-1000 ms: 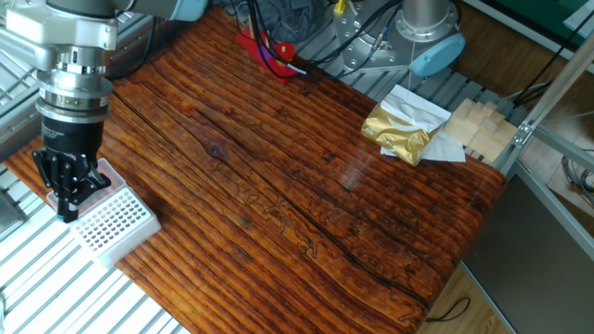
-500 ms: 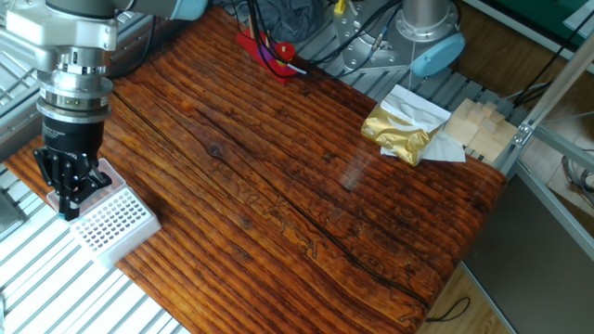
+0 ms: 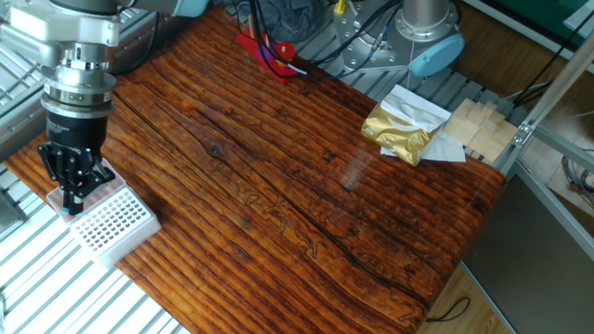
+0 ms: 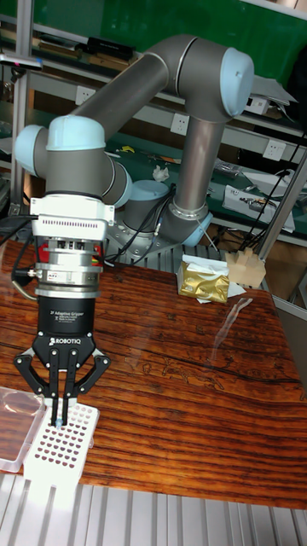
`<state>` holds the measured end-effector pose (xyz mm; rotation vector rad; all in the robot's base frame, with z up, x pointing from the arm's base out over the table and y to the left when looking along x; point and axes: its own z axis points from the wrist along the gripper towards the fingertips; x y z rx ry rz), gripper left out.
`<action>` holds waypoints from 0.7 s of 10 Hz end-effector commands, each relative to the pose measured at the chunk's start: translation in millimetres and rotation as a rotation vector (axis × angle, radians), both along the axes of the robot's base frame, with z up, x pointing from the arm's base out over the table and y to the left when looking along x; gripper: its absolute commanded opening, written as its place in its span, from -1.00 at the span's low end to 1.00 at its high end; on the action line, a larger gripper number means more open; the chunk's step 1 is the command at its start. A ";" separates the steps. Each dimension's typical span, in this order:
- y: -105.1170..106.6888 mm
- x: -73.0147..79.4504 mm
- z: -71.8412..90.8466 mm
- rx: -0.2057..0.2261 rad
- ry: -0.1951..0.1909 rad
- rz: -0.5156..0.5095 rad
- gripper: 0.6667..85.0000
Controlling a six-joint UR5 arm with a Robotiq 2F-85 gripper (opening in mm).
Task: Insert a medium pipette tip into the holder for medium pipette tips
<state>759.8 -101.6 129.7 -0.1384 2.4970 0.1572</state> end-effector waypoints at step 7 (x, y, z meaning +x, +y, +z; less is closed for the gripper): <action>13.7 11.2 28.8 0.080 -0.138 -0.028 -0.99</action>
